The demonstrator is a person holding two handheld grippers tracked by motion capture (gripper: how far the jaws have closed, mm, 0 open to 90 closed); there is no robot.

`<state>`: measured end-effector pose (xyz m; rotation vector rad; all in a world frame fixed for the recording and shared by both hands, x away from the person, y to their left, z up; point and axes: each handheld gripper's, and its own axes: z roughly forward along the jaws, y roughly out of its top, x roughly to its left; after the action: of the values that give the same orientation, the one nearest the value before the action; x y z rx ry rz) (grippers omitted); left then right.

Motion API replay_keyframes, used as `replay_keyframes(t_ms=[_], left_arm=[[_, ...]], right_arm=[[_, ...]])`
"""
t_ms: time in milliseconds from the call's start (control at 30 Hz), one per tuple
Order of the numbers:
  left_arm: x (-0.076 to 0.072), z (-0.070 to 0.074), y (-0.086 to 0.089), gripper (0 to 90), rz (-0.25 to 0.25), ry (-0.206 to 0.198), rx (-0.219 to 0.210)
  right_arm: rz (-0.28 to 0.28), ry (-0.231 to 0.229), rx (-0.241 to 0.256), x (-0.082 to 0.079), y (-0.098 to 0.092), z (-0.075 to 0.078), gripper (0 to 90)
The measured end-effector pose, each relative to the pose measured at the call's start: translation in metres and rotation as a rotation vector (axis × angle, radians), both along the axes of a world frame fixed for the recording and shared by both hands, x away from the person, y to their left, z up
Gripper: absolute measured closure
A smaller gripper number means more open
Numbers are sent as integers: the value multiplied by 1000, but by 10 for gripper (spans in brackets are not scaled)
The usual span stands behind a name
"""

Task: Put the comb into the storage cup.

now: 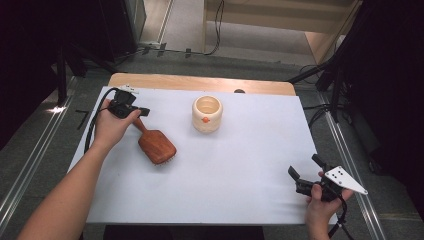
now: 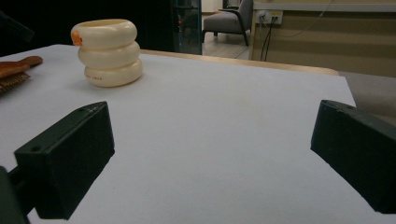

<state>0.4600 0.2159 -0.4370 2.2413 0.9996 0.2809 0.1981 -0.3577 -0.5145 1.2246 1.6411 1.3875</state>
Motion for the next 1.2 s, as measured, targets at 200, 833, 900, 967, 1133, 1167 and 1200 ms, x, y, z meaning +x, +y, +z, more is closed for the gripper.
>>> replay_keyframes(t_ms=[200, 833, 900, 967, 1133, 1167, 1200], left_arm=[[5, -12, -6, 900, -2, 25, 67], [17, -36, -7, 900, 31, 79, 210], [16, -37, -7, 900, 28, 80, 224], [16, -38, -7, 900, 26, 82, 228], [15, -38, -3, 900, 23, 94, 229], [15, -38, -3, 900, 23, 94, 229], [13, -38, -1, 900, 22, 92, 228]], right_arm=[[-2, -5, -6, 1, 0, 0, 0], [-5, 3, -3, 1, 0, 0, 0], [-6, 3, -3, 1, 0, 0, 0], [-5, 3, -3, 1, 0, 0, 0], [-7, 3, -3, 1, 0, 0, 0], [-7, 3, -3, 1, 0, 0, 0], [-6, 4, -2, 1, 0, 0, 0]])
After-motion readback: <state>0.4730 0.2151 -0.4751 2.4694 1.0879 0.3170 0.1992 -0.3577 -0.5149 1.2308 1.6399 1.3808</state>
